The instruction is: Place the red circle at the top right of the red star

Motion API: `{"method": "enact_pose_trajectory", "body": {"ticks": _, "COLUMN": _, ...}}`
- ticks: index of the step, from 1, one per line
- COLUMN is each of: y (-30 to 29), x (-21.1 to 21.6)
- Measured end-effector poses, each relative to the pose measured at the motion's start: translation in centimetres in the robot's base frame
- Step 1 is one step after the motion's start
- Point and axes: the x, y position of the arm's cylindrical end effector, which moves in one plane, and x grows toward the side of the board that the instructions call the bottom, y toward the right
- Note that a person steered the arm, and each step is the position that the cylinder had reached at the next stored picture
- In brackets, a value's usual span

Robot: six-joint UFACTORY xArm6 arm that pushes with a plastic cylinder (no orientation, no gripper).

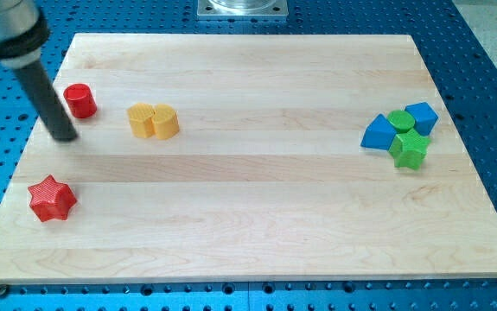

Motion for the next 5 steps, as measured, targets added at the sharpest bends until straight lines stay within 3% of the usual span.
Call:
{"method": "enact_pose_trajectory", "body": {"ticks": 1, "y": -4.3, "x": -1.3}}
{"method": "enact_pose_trajectory", "body": {"ticks": 3, "y": -2.8, "x": -8.7}}
{"method": "enact_pose_trajectory", "body": {"ticks": 4, "y": 2.7, "x": -7.0}}
{"method": "enact_pose_trajectory", "body": {"ticks": 5, "y": -0.7, "x": -4.2}}
